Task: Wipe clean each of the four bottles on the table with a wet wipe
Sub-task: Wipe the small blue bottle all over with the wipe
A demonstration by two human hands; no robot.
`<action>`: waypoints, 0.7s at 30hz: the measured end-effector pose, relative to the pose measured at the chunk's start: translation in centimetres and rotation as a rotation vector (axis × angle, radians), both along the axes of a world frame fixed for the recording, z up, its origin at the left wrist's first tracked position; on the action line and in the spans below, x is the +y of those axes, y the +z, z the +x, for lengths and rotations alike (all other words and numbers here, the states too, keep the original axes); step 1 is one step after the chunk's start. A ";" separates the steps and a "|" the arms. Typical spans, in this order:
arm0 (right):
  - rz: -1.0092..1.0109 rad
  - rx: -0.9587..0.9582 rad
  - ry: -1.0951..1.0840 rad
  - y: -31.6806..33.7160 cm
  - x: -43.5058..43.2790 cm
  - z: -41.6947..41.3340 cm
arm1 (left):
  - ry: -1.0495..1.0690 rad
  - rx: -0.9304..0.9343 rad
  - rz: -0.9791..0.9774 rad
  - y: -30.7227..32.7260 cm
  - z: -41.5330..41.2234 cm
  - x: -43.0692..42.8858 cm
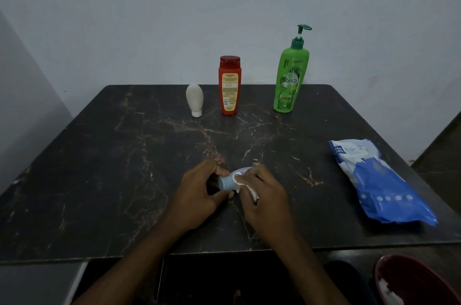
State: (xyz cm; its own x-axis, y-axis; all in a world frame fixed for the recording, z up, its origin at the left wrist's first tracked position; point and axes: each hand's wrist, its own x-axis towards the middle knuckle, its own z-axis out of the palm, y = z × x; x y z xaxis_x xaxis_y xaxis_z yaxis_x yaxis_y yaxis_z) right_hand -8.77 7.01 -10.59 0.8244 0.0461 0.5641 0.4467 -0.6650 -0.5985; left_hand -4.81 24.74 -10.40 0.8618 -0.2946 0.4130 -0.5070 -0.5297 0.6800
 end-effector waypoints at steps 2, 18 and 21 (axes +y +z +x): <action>0.042 0.061 -0.119 0.0 -0.4 0.2 | 0.014 0.012 -0.019 0.1 -0.1 0.0; -0.100 -0.048 0.017 0.3 0.4 -0.5 | 0.033 0.088 -0.106 0.4 -0.1 -0.3; -0.054 -0.008 -0.040 0.2 0.1 -0.5 | 0.032 0.091 -0.110 0.5 -0.2 -0.2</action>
State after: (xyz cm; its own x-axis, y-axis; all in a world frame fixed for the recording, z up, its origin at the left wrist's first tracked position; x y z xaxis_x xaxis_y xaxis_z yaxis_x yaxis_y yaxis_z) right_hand -9.23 7.11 -10.35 0.8216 0.0433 0.5684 0.4237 -0.7136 -0.5580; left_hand -5.01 24.51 -9.87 0.9055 -0.2234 0.3607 -0.4242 -0.4645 0.7774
